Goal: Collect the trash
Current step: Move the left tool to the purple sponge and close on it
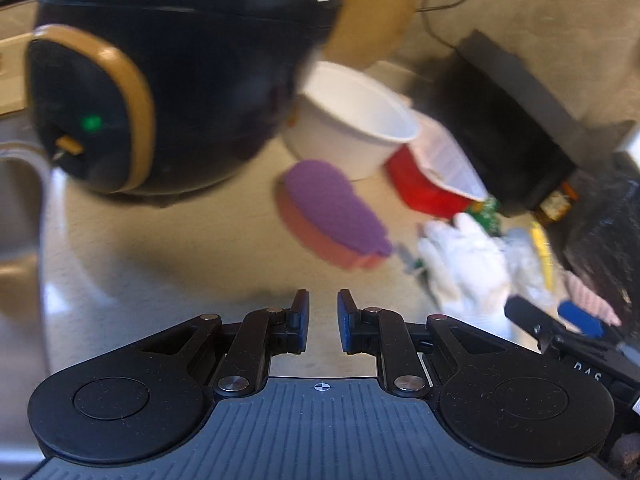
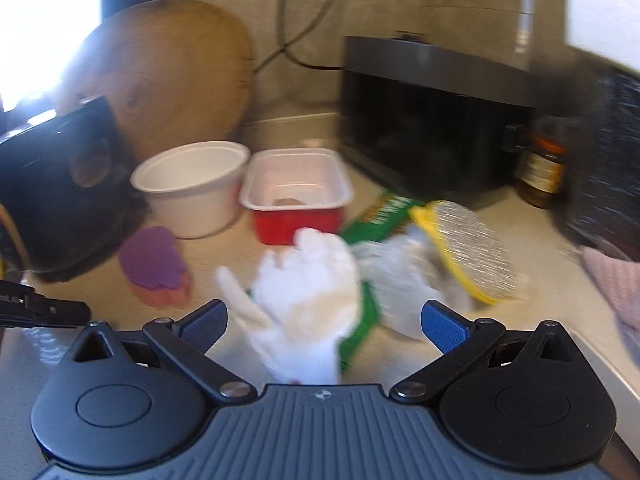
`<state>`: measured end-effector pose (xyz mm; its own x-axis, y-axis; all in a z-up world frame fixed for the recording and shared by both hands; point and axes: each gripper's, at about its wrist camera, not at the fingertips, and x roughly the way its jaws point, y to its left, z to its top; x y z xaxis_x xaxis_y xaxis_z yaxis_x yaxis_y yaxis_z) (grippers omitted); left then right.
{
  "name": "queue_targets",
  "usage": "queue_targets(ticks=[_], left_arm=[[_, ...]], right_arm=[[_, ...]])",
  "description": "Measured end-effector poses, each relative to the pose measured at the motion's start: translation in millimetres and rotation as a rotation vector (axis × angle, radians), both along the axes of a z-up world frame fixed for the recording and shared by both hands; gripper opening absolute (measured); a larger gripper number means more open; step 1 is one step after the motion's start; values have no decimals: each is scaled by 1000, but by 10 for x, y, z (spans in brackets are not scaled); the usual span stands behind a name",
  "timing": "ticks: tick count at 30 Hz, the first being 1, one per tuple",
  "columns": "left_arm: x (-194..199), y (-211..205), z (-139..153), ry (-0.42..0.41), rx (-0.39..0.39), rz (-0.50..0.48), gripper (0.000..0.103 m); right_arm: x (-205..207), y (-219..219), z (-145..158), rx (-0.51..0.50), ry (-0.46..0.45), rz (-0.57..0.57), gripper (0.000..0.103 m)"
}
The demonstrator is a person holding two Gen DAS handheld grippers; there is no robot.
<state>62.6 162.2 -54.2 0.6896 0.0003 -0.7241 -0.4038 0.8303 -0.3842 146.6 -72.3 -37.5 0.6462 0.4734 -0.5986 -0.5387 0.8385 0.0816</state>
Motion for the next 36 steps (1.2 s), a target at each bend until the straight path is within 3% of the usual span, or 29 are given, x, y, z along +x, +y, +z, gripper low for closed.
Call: queue_targets(ticks=[4,9,13,17,20,23,26,28,30,33,34,36], left_arm=[[-187,130,11,28,0,83,18],[-433,250,127,21,34,182,18],[-399,305,199,6,23,193,18],[-210,284,244,-5,24,158,18],[19,224,230,3,39,109,18],[274,104,212,6,54,51,18],[502,-81,228,-28,104,-20,18],[658,-249,222,-55,185,-67,18],[812,-445,180,-75,323,-115,20],[986,-684,-23,-21,539,-144,21],[1018,-720,-92,5,559,-157,21],[987,-764,-109,-19,583,-165,20]], right_arm=[[139,415,-92,56,69,195,103],[273,922,-223,65,78,297,103],[318,1121,-305,69,108,362,102],[332,989,-315,156,221,430,100],[280,766,-254,141,174,360,100],[266,503,-172,100,69,233,100],[292,189,-116,86,31,105,100],[301,-7,-95,85,23,35,100],[295,-151,-100,73,15,-14,100],[299,-336,-129,60,16,-62,100],[309,-371,-133,59,20,-75,100],[330,-420,-161,63,25,-97,100]])
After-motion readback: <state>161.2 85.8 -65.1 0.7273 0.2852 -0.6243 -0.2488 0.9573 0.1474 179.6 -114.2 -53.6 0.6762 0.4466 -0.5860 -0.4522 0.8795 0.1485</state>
